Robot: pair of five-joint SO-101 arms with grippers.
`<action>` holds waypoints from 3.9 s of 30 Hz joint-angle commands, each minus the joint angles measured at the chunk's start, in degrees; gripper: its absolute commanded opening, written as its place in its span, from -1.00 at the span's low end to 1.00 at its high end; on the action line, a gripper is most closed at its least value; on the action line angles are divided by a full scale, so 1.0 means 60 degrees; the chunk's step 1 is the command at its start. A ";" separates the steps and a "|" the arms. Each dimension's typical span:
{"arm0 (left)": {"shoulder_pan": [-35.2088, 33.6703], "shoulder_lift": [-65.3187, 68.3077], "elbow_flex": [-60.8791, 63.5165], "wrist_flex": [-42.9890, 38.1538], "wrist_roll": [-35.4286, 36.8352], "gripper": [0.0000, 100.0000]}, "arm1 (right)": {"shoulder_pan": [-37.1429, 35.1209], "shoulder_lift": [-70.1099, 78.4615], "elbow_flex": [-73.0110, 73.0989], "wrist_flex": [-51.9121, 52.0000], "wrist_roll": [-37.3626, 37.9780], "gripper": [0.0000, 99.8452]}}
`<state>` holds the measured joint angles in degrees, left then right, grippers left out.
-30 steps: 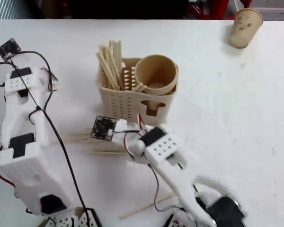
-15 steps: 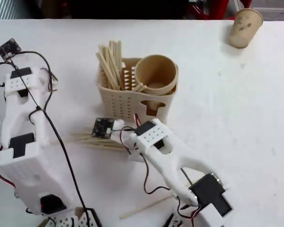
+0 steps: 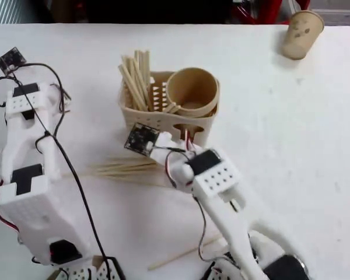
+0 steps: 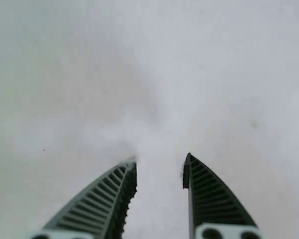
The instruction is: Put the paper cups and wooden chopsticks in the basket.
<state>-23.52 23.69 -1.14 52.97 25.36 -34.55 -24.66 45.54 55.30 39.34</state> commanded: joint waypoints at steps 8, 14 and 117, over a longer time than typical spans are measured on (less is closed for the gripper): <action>-0.0081 -0.0066 -0.0190 -0.0205 0.0044 -0.66 | -0.0095 -0.5429 -0.0044 0.0227 -0.1216 -0.97; -0.0081 -0.0066 -0.0103 -0.0454 0.0044 -0.66 | -0.0652 -0.6234 -0.2725 -0.1707 -0.2901 -0.97; -0.0154 -0.0051 -0.0117 -0.0454 0.0044 -0.66 | -0.1311 0.3641 -0.0689 -0.4696 0.2081 -0.67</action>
<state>-24.04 23.69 -1.14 51.47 25.36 -42.99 -5.76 44.75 29.36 51.82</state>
